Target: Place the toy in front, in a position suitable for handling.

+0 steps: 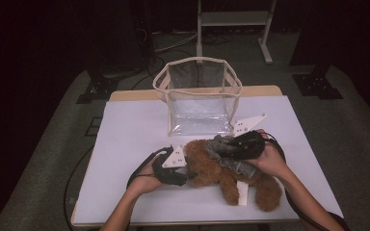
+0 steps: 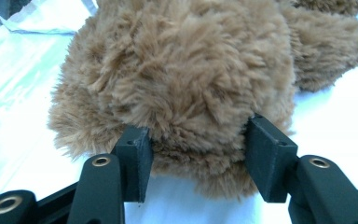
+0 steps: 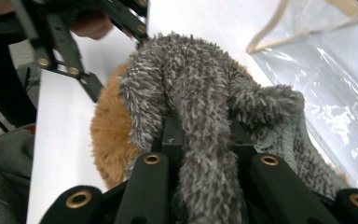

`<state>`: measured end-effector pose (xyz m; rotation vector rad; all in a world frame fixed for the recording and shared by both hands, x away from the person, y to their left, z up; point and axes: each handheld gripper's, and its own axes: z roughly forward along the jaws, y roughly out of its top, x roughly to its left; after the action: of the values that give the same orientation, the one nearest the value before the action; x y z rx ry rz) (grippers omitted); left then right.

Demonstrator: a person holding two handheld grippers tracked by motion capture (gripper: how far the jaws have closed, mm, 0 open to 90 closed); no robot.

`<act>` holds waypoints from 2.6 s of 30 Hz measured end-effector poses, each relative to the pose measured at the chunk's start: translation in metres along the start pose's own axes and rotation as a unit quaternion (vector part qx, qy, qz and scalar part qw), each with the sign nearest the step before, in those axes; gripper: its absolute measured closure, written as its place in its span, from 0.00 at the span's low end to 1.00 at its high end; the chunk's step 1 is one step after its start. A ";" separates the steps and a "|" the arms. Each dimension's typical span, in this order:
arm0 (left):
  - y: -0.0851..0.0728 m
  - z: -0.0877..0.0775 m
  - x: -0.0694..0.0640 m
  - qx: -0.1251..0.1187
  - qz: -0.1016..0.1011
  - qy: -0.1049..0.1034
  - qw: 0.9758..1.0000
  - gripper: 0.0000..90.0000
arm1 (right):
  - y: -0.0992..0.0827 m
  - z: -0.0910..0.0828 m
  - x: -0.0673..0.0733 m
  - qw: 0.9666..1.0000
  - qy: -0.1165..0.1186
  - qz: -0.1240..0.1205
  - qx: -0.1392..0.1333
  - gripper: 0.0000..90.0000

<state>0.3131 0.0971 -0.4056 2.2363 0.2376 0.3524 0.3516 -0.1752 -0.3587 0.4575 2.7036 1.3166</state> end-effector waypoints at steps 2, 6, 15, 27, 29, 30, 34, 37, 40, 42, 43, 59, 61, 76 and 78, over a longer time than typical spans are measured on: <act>0.000 -0.001 0.001 -0.006 -0.006 -0.004 1.000 0.53 | 0.004 0.001 0.004 1.000 0.003 -0.011 -0.002 0.83; -0.003 0.000 0.003 -0.011 -0.015 -0.007 1.000 0.53 | 0.015 0.008 0.014 0.999 0.012 -0.035 0.003 0.83; -0.004 -0.002 0.004 -0.017 -0.019 -0.009 1.000 0.53 | 0.025 0.026 0.037 0.996 0.035 -0.076 0.014 0.82; 0.000 0.000 0.002 -0.023 -0.020 -0.008 1.000 0.55 | -0.005 0.004 0.053 0.995 0.016 -0.087 0.039 0.82; -0.001 0.001 0.002 -0.022 -0.020 -0.011 0.999 0.55 | -0.004 0.009 0.056 0.996 0.024 -0.083 0.029 0.82; -0.001 0.001 0.002 -0.023 -0.021 -0.012 0.999 0.55 | -0.002 0.014 0.059 0.995 0.030 -0.087 0.028 0.82; -0.003 0.000 0.003 -0.020 -0.017 -0.014 1.000 0.54 | 0.003 0.031 0.066 0.993 0.050 -0.102 0.034 0.82; -0.004 -0.001 0.002 -0.024 -0.021 -0.019 0.999 0.54 | 0.002 0.028 0.065 0.993 0.051 -0.096 0.038 0.82; -0.004 -0.001 0.001 -0.021 -0.014 -0.021 0.999 0.54 | 0.003 0.015 0.057 0.996 0.037 -0.078 0.022 0.82; -0.004 -0.001 0.000 -0.015 -0.009 -0.025 1.000 0.53 | 0.006 0.005 0.051 0.997 0.020 -0.072 0.014 0.82; -0.004 -0.001 0.000 -0.013 -0.006 -0.025 1.000 0.53 | 0.009 0.001 0.046 0.998 0.008 -0.069 0.013 0.82; 0.008 -0.011 0.000 -0.053 0.002 -0.037 0.998 0.43 | 0.006 0.000 0.018 0.999 0.024 0.000 0.038 0.81; 0.009 -0.007 -0.002 -0.049 0.004 -0.042 0.998 0.43 | 0.006 0.000 0.020 0.999 0.026 -0.001 0.038 0.81; 0.006 -0.008 0.001 -0.048 -0.001 -0.051 0.998 0.43 | 0.003 -0.006 -0.017 0.996 0.005 0.059 0.066 0.81; 0.009 -0.008 0.002 -0.058 -0.005 -0.053 0.997 0.39 | 0.001 -0.003 -0.008 0.996 0.017 0.053 0.063 0.81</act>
<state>0.3123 0.0981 -0.3934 2.1311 0.1680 0.2357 0.3591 -0.1790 -0.3566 0.6055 2.8381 1.1917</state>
